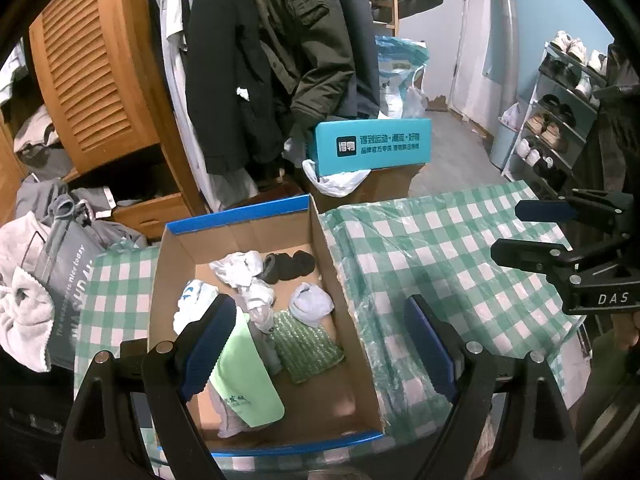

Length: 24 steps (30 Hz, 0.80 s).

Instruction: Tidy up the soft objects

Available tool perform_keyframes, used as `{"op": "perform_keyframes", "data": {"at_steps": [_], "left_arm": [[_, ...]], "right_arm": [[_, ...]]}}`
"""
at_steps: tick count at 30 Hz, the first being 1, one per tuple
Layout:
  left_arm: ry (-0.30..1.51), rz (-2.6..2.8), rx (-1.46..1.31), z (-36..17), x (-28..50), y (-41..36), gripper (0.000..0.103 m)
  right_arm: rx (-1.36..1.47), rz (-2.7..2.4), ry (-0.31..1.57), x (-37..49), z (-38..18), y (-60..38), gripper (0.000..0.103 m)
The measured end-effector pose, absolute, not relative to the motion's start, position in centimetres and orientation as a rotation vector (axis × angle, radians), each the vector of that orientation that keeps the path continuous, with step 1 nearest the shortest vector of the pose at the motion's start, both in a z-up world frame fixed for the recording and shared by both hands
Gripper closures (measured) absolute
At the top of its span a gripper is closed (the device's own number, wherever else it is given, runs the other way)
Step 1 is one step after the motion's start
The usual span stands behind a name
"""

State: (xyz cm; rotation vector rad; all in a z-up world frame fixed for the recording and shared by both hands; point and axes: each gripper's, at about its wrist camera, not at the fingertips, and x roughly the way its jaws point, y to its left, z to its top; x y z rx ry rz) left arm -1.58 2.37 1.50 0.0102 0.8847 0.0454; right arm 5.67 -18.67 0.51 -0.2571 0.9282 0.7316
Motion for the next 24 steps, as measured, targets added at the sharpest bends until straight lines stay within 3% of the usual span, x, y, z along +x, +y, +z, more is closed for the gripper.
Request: {"op": "perform_keyframes", "data": {"at_steps": [24], "left_arm": [[0.877, 0.050, -0.001, 1.53, -1.68, 2.53, 0.016]], "right_arm": [[-0.250, 0.738, 0.923, 5.37, 1.01, -18.71, 0.034]]}}
